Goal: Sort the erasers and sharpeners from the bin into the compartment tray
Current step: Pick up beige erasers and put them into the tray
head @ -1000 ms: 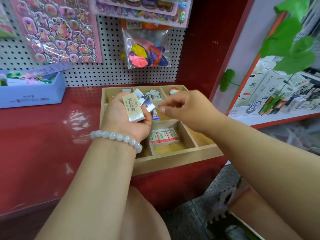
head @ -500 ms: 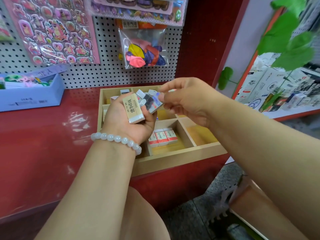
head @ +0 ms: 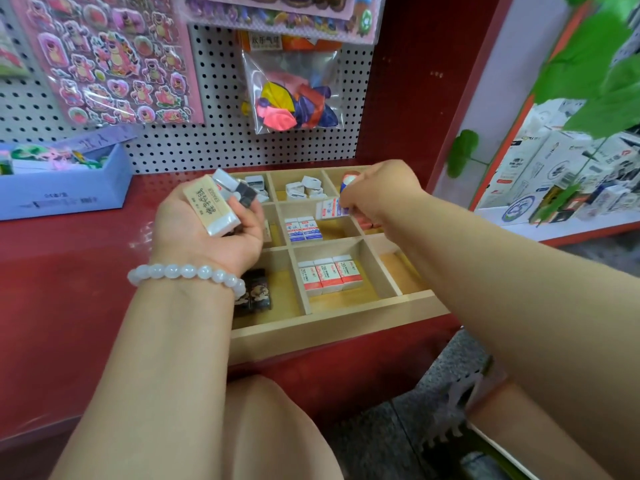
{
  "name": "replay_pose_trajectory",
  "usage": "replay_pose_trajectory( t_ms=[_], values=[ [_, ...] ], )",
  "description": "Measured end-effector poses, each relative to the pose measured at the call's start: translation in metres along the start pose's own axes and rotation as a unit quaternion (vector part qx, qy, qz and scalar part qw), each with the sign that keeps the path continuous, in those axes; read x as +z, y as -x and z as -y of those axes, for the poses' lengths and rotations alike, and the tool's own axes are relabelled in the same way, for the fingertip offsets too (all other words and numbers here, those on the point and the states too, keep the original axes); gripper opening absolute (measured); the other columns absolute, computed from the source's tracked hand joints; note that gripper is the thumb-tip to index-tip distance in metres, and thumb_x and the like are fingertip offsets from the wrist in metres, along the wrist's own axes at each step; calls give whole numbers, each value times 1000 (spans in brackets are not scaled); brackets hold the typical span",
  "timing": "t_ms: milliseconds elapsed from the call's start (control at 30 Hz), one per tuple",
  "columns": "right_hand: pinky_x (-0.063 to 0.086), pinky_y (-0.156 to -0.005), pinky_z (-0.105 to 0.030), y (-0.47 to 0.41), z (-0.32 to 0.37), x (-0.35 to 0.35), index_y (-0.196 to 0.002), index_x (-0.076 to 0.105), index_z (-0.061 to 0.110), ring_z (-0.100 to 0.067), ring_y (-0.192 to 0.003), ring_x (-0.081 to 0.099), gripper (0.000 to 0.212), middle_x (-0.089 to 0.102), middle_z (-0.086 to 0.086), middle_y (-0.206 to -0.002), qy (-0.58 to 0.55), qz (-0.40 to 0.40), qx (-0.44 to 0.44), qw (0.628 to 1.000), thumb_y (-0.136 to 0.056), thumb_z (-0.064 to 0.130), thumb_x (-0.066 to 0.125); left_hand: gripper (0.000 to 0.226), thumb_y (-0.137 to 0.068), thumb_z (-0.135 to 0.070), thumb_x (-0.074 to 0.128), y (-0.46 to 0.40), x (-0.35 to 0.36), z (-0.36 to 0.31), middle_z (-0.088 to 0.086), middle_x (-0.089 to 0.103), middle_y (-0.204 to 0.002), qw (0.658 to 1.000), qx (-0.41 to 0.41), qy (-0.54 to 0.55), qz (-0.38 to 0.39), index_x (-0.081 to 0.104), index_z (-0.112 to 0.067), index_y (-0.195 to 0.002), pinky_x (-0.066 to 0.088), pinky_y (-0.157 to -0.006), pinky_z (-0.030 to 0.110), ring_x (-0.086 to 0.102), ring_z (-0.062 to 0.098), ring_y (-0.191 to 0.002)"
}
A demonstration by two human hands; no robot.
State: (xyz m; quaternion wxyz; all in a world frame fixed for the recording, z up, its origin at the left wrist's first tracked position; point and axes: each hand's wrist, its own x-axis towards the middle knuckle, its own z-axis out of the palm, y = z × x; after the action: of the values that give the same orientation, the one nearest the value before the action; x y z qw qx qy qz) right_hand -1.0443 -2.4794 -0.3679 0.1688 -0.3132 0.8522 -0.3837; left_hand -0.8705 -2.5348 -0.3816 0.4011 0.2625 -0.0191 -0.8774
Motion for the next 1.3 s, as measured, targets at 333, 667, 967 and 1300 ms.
replay_pose_trajectory(
  t_ms=[333, 667, 967, 1300],
  values=[
    [43, -56, -27, -7, 8, 27, -89, 61, 12, -21, -71, 53, 7, 46, -4, -69, 452, 36, -128, 882, -87, 17, 60, 30, -82, -27, 59, -2, -2, 1, 11, 56, -112, 1000, 2, -16, 5, 64, -8, -104, 42, -37, 15, 57, 26, -80],
    [33, -46, -25, -11, 20, 19, -68, 44, 7, -19, -53, 45, 31, 44, -4, -61, 512, 120, -180, 831, -99, 14, 40, 20, -84, -27, 57, -4, -3, 1, 7, 60, -99, 1000, -8, -17, 18, 64, -9, -91, 42, -36, 16, 59, 24, -66],
    [44, -48, -26, -13, 21, 13, -111, 48, 14, -19, -54, 55, 65, 63, -10, -107, 235, 215, -22, 947, -89, 70, 23, 19, -85, -26, 57, -2, -2, 2, 6, 60, -80, 999, -8, -29, 20, 63, -9, -78, 41, -36, 15, 59, 24, -56],
    [38, -47, -25, -4, 15, 13, -111, 56, 12, -18, -45, 45, 69, 67, -18, -100, 101, 180, 10, 978, -88, 69, 25, 20, -84, -25, 56, -3, -2, 4, 8, 60, -83, 999, -13, -36, 21, 66, -9, -84, 42, -36, 15, 59, 24, -58]
  ],
)
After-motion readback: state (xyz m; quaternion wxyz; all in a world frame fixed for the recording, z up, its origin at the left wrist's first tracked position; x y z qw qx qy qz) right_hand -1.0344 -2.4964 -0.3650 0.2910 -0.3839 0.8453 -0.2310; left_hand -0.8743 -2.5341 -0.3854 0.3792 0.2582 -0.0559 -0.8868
